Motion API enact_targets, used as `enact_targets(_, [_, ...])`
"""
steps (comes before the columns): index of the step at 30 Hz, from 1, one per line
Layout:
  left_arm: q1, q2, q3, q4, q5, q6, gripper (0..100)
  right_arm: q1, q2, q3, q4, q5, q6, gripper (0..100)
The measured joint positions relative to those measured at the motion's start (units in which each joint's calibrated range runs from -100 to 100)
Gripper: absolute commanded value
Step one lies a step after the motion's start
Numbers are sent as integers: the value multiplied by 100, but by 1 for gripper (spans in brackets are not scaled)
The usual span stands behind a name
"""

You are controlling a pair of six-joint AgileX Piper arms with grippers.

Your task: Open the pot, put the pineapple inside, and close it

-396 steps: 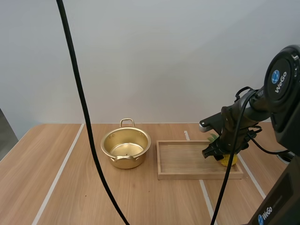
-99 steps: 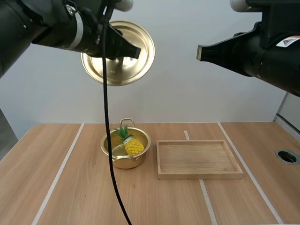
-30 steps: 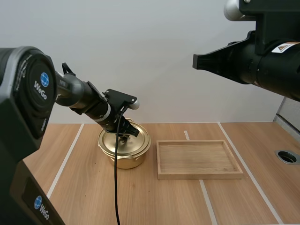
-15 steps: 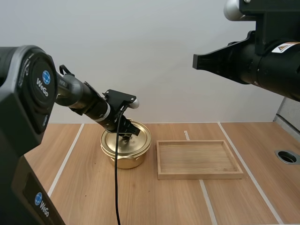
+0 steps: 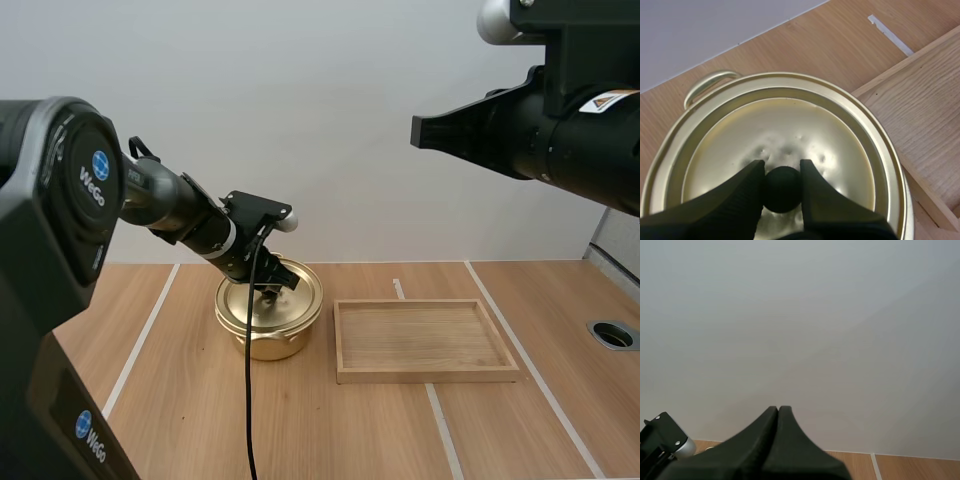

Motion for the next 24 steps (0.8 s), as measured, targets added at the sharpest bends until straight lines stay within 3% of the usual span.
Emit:
enact_targets(10, [0, 40, -55, 249, 470, -276, 0, 0, 0, 0, 0, 0, 0, 0])
enact_targets(24, [0, 59, 177, 204, 73, -335, 0, 0, 0, 0, 0, 0, 0, 0])
